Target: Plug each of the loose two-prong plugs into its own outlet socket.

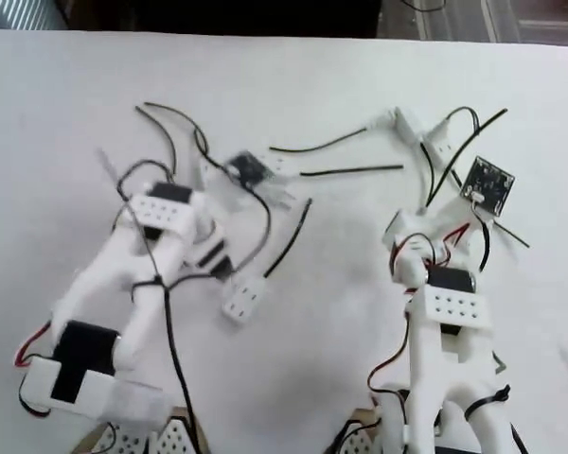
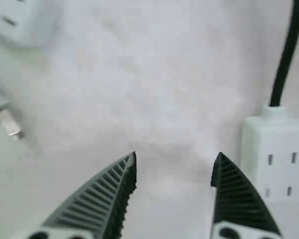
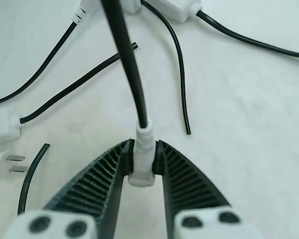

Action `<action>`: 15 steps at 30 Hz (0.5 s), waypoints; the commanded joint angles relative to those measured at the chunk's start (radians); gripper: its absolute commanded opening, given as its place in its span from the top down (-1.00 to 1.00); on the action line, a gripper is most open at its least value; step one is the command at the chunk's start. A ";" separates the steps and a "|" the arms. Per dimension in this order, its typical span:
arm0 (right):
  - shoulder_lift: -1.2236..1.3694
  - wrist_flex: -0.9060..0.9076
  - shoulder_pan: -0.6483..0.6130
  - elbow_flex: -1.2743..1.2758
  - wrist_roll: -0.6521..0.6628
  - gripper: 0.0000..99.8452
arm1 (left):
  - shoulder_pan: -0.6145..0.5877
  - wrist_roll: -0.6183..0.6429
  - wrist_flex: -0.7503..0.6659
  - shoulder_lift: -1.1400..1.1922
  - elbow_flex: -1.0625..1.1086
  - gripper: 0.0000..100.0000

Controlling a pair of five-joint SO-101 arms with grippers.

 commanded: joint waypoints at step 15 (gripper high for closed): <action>-0.031 -0.018 0.001 -0.014 -0.002 0.97 | 0.225 0.238 0.227 -0.254 -0.014 0.41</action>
